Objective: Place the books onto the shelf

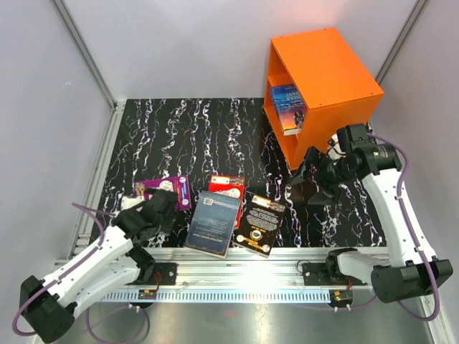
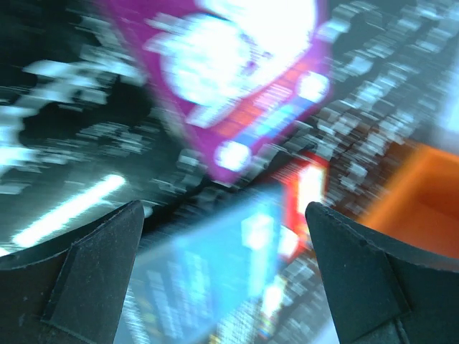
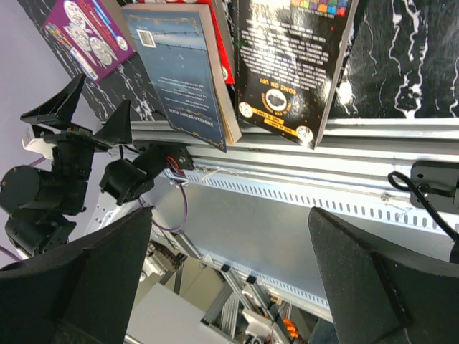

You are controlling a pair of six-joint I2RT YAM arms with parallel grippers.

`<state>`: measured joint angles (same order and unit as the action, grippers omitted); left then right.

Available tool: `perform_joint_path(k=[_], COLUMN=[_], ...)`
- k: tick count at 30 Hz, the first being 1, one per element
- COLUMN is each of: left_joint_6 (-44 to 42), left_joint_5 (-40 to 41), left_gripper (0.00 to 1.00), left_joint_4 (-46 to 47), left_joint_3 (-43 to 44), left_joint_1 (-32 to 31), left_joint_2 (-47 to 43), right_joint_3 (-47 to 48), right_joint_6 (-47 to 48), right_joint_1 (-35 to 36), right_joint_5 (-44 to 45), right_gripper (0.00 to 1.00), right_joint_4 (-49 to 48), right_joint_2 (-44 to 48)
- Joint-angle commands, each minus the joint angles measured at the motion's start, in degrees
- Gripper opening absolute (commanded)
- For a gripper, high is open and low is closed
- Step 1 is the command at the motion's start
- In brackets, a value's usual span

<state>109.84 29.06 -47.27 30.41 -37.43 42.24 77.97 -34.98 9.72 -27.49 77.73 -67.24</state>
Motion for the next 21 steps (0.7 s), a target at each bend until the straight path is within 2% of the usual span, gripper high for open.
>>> perform_joint_path(k=[1,5,7,11,12,15,16,17,18,19,21], left_joint_6=[11.97,17.59,16.12,-9.67,-20.44,-34.39,-37.82,-45.08,-49.68,-53.03,-59.9], left_joint_5=[3.18,5.3,4.35,1.36,-0.04,-5.92,-6.81,-7.78,-10.49,-14.69,-21.45], left_gripper=[0.99,0.99,0.99,0.99,0.99,0.99,0.99,0.99,0.99,0.99,0.99], left_joint_4=[-6.43,-7.14,-4.51,9.53,14.61,17.89,18.17,18.7,24.36,26.07,30.91], left_joint_3=[0.17,0.87,1.31,3.59,4.21,7.28,8.07,8.78,7.83,7.21,4.4], left_joint_1=[0.16,0.51,1.13,2.27,2.27,2.97,3.06,3.06,3.24,3.24,3.85], left_joint_2=[2.57,7.84,9.7,13.74,14.62,19.35,20.59,21.39,22.35,22.36,22.1], right_joint_3=[-1.94,-2.04,-1.08,-0.19,-0.54,-6.15,-11.21,-13.88,-16.51,-20.8,-22.95], right_joint_6=[0.0,0.79,0.97,0.88,0.88,-0.26,-1.92,-2.71,-3.77,-5.26,-5.54], right_joint_1=[0.3,0.3,0.3,0.3,0.3,0.57,0.83,1.53,1.88,2.06,2.15], right_joint_5=[-2.92,-2.58,-2.31,-1.0,-0.56,-3.26,-4.41,-5.38,-7.13,-8.01,-8.9], right_gripper=[0.98,0.97,0.97,0.97,0.98,0.98,0.98,0.98,0.98,0.98,0.97], right_joint_4=[-0.74,-0.13,0.4,0.93,0.84,-3.1,-5.12,-9.14,-11.18,-12.85,-14.71], right_joint_2=[0.36,-0.69,-0.96,-0.87,-0.87,0.53,1.23,2.46,2.99,3.26,2.91])
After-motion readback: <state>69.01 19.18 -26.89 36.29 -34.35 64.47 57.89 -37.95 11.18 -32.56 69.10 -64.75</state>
